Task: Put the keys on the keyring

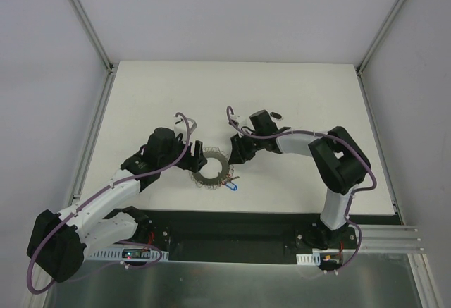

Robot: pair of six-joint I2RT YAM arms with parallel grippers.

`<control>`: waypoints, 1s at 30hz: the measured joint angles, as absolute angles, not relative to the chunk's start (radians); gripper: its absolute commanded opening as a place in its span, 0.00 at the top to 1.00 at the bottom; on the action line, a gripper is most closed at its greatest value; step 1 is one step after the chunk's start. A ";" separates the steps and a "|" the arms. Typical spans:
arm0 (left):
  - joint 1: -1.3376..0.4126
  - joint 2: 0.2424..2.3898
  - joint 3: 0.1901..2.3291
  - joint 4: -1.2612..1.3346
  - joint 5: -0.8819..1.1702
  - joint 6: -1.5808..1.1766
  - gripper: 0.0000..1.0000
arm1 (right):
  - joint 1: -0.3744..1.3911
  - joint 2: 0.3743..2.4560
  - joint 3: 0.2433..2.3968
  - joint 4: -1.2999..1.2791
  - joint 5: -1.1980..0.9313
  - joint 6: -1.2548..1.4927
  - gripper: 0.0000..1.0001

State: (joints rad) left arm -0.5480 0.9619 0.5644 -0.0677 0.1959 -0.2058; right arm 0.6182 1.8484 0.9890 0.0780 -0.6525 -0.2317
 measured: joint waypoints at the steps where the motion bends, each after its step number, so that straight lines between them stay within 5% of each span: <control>1: -0.548 0.962 0.564 -0.069 0.196 -0.206 0.29 | 0.619 1.853 0.989 0.078 -0.653 -0.237 0.65; 10: -0.548 0.983 0.564 -0.079 0.200 -0.200 0.30 | 0.620 1.868 0.995 0.068 -0.681 -0.277 0.78; 30: -0.548 1.048 0.577 -0.091 0.224 -0.194 0.29 | 0.643 1.873 1.043 0.038 -0.719 -0.331 0.82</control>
